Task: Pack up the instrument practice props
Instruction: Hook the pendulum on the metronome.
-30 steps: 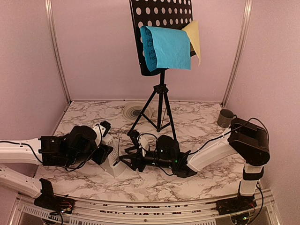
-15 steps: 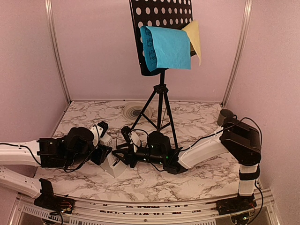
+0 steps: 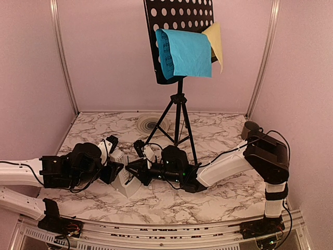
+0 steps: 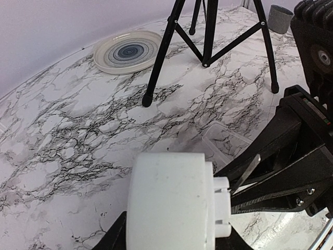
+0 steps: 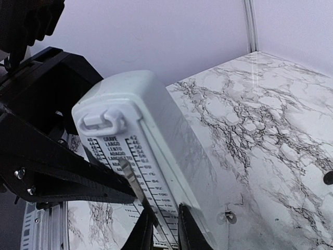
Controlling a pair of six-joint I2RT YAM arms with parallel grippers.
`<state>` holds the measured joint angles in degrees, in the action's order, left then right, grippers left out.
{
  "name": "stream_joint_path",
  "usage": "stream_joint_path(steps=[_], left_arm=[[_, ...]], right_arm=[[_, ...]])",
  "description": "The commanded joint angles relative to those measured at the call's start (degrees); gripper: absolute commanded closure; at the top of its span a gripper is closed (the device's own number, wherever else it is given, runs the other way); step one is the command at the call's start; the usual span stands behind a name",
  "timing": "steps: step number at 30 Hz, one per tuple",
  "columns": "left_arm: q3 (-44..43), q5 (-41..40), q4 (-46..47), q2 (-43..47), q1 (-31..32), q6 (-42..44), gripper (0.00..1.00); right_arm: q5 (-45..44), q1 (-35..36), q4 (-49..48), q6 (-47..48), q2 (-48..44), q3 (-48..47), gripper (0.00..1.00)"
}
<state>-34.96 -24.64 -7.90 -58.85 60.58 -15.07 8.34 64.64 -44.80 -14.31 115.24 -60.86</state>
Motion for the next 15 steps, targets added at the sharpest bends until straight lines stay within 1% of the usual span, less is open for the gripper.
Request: stream_joint_path(steps=[1,3,5,8,12,15], left_arm=[[1.73,3.15,0.86,1.29,-0.02,-2.15,0.62],[1.90,3.73,1.12,1.64,0.00,-2.28,0.60],[2.27,4.24,1.47,2.07,-0.06,-2.39,0.59],[2.90,5.04,2.30,2.81,-0.08,-2.42,0.55],[2.87,6.11,2.47,3.12,-0.26,-2.25,0.50],[2.62,6.87,2.50,3.13,-0.28,-1.86,0.48]], right_arm=[[-1.15,-0.21,0.95,-0.24,0.87,-2.13,0.83],[-1.09,-0.23,1.23,-0.29,0.71,-2.14,0.82],[-0.88,-0.22,1.32,-0.36,0.33,-1.92,0.76],[-0.70,-0.22,1.35,-0.18,-0.58,-1.32,0.73],[0.05,-0.49,1.09,1.59,-2.35,0.25,0.65],[2.74,-1.51,0.35,2.07,-3.52,1.59,0.60]])
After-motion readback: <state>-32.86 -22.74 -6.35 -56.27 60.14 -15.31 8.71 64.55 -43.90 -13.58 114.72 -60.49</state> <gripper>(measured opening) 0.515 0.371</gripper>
